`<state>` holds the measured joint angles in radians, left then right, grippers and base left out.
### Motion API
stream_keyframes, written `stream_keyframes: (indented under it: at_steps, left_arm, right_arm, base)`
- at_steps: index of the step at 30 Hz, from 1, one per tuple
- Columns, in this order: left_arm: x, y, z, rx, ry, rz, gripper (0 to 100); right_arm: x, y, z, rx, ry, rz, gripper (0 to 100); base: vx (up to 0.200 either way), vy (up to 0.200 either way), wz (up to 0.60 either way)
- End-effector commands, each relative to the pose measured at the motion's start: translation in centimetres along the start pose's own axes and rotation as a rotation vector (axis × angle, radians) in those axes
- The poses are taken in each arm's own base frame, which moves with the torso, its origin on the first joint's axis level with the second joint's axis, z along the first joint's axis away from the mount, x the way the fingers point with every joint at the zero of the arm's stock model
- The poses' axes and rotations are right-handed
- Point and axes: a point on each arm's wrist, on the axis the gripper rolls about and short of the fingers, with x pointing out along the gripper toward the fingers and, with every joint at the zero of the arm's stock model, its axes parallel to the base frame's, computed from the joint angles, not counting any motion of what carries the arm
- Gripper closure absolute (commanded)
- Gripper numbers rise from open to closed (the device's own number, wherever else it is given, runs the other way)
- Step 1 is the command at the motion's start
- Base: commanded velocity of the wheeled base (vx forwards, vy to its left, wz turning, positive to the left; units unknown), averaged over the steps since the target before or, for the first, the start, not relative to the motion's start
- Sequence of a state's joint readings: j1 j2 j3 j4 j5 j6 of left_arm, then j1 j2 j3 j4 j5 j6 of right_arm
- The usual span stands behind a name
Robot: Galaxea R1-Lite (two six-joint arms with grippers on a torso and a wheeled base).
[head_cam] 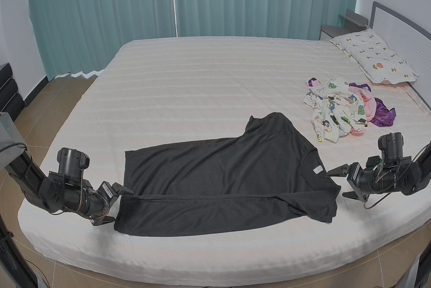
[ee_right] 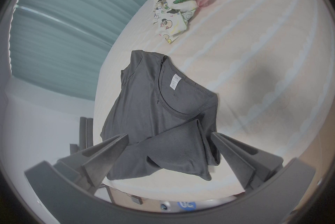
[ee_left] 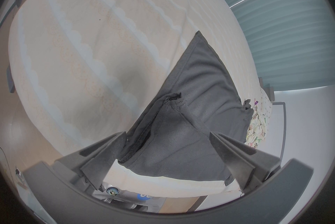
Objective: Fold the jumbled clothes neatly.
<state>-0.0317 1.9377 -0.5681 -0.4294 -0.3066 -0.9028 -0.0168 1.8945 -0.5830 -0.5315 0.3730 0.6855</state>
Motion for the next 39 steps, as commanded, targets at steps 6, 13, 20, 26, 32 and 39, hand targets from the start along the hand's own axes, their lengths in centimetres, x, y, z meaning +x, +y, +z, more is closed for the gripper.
stream_keyframes:
  at_steps: [6, 13, 20, 26, 32, 39]
  left_arm:
    - [-0.5, 0.8, -0.9, 0.011, -0.024, -0.041, 0]
    - [-0.5, 1.0, -1.1, -0.035, -0.022, -0.041, 0]
    - [-0.4, 0.7, -1.6, -0.028, -0.007, -0.042, 0]
    - [-0.8, 0.2, -1.7, -0.053, -0.014, -0.064, 0]
    - [-0.8, 0.0, -1.6, -0.051, -0.018, -0.071, 0]
    - [-0.9, 0.0, -1.7, -0.05, -0.02, -0.074, 0]
  right_arm:
    - [-0.7, -0.6, -1.5, 0.108, 0.012, 0.009, 0]
    - [-0.8, -1.6, -2.2, 0.103, -0.046, 0.053, 0]
    - [-0.6, -1.5, -2.4, 0.092, -0.053, 0.067, 0]
    - [-0.7, -1.4, -2.5, 0.088, -0.051, 0.071, 0]
    - [-0.1, -0.2, -3.7, 0.09, -0.003, 0.093, 0]
    - [1.5, 1.7, -4.9, 0.101, -0.009, 0.119, 0]
  base:
    - [0.0, 0.0, 0.0]
    - [0.0, -0.086, 0.0]
    - [0.0, -0.2, 0.0]
    - [0.0, -0.2, 0.0]
    - [0.0, -0.067, 0.0]
    - [0.0, 0.0, 0.0]
